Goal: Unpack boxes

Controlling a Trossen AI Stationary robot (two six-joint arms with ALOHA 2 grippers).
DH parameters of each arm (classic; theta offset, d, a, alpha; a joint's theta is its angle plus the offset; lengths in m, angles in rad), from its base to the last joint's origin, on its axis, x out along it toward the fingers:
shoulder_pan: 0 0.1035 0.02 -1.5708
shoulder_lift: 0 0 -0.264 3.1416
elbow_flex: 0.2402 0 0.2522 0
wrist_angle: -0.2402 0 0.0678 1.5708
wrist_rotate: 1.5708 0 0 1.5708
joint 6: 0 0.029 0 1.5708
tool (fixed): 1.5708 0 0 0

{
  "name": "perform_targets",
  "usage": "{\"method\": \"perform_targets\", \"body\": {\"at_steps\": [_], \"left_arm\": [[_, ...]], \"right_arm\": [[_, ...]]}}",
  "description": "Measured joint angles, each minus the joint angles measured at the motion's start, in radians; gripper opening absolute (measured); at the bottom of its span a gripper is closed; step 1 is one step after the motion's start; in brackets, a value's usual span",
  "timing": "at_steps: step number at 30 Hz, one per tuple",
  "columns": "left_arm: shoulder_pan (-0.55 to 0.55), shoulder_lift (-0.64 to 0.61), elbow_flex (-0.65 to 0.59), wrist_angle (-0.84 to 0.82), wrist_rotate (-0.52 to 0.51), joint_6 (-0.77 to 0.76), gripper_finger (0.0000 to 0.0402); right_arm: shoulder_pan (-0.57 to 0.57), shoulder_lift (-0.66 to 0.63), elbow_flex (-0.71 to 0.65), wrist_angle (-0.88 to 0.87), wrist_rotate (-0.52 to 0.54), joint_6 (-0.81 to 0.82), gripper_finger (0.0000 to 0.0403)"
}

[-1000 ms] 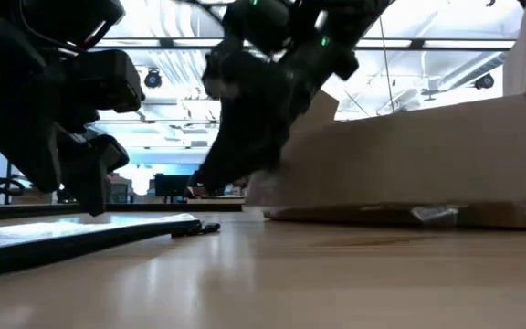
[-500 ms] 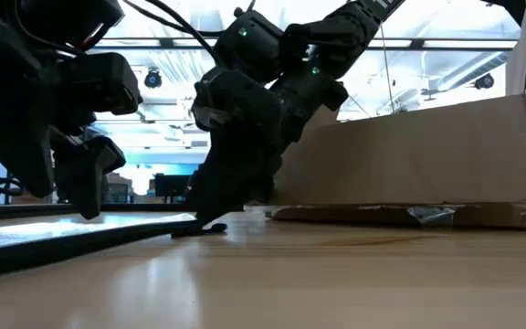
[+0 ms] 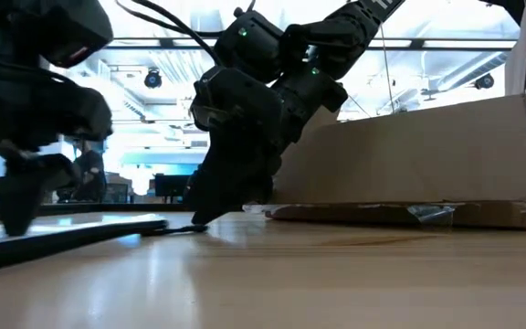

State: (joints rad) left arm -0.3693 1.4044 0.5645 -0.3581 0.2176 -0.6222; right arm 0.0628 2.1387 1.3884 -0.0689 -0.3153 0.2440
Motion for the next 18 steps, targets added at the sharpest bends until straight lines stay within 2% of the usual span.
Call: {"method": "perform_targets", "body": {"at_steps": [6, 9, 18], "left_arm": [[-0.043, 0.000, 0.000, 0.007, 0.000, -0.042, 0.0276], [-0.044, 0.002, -0.002, 0.061, -0.042, -0.040, 0.0276], [-0.025, 0.003, 0.003, 0.214, -0.146, 0.084, 0.0276]], "right_arm": [[0.000, 0.000, 0.000, 0.011, 0.000, -0.005, 0.0181], [0.000, 0.000, 0.000, 0.031, -0.002, -0.006, 0.0181], [0.000, 0.017, 0.000, 0.052, -0.041, 0.009, 0.0181]]}}
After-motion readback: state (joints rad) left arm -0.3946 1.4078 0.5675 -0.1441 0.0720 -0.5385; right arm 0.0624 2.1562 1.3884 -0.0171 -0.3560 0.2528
